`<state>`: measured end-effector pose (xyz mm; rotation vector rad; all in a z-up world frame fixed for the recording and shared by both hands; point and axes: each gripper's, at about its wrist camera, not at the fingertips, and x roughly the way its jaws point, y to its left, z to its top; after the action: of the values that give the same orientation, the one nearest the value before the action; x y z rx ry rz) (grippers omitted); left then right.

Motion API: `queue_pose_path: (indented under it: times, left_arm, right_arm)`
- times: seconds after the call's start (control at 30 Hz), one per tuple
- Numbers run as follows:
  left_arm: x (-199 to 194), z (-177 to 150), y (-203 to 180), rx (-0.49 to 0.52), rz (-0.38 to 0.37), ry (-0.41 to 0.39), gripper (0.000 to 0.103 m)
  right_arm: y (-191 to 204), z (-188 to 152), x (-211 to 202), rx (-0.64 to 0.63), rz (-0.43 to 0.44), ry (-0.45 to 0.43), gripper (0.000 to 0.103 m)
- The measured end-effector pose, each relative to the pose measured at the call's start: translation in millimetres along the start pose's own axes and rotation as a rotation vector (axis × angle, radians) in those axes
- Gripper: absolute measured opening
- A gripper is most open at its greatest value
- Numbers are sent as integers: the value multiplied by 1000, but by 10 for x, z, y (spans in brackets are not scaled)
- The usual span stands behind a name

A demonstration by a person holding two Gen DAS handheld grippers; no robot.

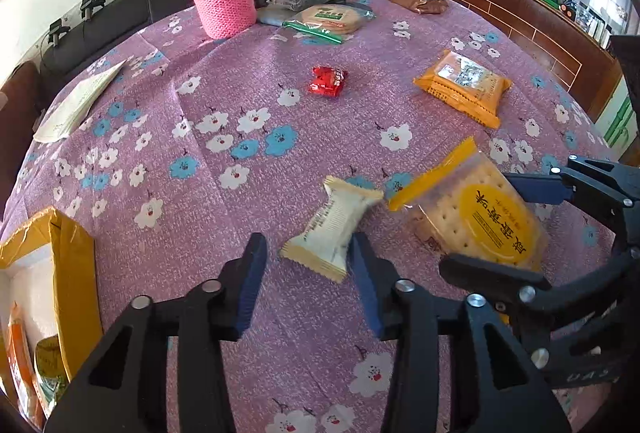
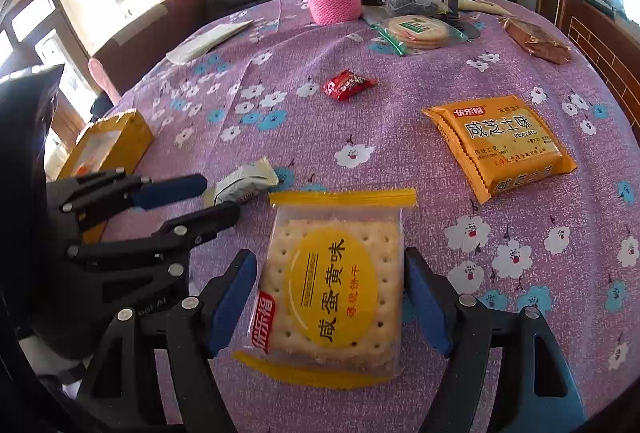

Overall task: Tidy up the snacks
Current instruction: 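Grasp the white packet with the left tool while the right tool holds the cracker pack, then carry both packets over the tray and open both tools to drop them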

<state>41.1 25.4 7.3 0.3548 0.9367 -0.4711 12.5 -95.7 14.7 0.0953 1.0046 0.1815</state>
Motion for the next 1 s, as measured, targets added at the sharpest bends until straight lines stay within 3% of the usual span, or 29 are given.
queue_pose_path:
  times: [0.17, 0.2, 0.23, 0.4, 0.6, 0.8, 1.0]
  left_arm:
    - [65, 66, 0, -12, -30, 1, 42]
    - [61, 67, 3, -26, -55, 4, 28]
    - [63, 70, 0, -36, -75, 9, 20]
    - [-55, -10, 26, -115, -77, -23, 18]
    - [-616, -266, 182, -245, -66, -131, 18]
    - [-1441, -782, 471, -387, -29, -270, 18]
    - [-1918, -1407, 920, -530, 92, -345, 18]
  right_arm:
    - [34, -28, -1, -28, -33, 8, 72]
    - [21, -27, -6, -22, -28, 8, 72]
    - [15, -27, -12, -14, -23, 6, 72]
    - [-55, -20, -38, 34, 29, -10, 72]
    - [-56, -10, -103, 63, 106, -62, 72]
    - [65, -42, -147, 50, 177, -116, 71]
    - [299, -81, -205, -1, 202, -155, 71]
